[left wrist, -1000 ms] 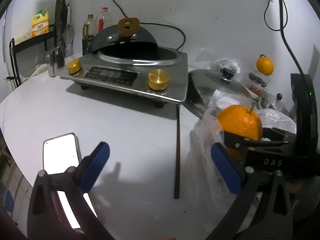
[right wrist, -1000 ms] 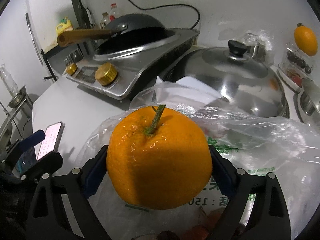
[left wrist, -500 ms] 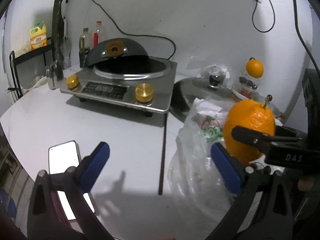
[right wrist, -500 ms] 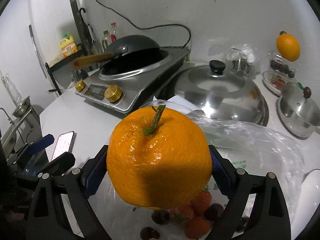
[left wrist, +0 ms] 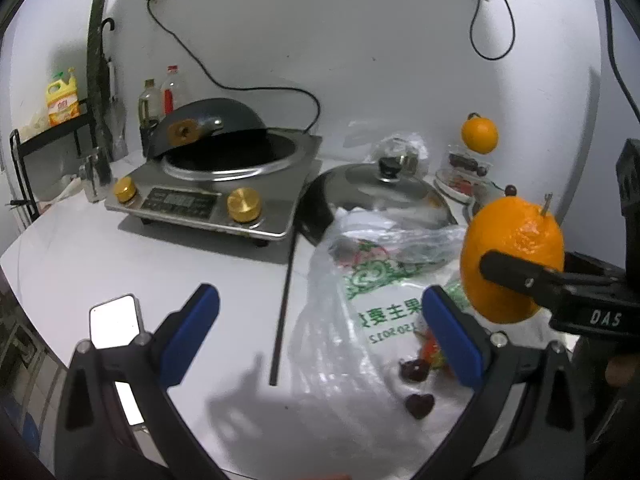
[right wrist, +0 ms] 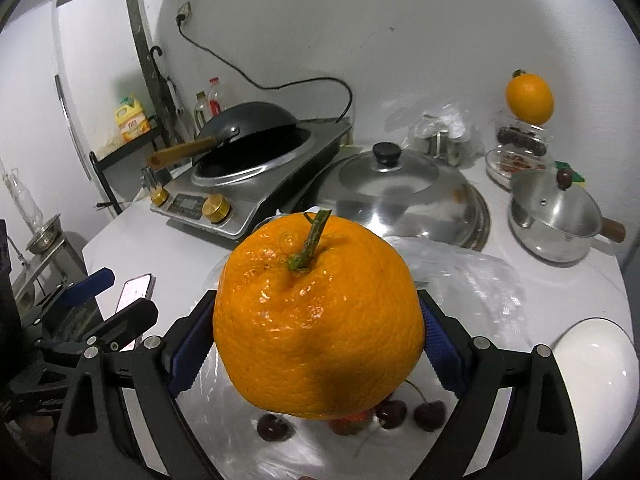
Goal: Organize fruits
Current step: 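Lift the orange out of the bag and carry it over the white plate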
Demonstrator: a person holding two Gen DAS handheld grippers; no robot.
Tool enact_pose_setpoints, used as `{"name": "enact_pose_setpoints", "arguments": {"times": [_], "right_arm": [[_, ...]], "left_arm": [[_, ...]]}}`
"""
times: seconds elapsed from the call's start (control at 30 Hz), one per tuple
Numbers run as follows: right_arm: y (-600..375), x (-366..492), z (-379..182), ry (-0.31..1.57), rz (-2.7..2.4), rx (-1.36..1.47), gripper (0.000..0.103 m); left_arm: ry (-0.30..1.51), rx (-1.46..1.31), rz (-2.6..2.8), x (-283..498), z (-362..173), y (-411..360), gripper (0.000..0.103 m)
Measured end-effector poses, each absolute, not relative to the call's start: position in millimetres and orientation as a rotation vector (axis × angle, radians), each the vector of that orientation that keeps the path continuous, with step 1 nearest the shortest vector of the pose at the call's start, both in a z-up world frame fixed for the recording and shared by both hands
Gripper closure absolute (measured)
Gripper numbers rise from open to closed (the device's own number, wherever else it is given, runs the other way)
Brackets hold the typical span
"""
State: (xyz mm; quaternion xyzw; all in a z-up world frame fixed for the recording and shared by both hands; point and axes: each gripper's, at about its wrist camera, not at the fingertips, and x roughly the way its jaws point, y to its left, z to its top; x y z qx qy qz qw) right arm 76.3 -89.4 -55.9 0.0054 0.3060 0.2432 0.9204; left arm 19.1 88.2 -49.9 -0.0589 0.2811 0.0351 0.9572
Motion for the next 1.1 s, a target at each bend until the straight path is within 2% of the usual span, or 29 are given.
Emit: {"name": "enact_pose_setpoints", "arguments": {"times": [1.1], "right_arm": [[-236,44,-57,0.564,0.342,0.105,0.009]], "left_arm": [[0.636,-0.012,-0.058,43,-39,-44,0.001]]}}
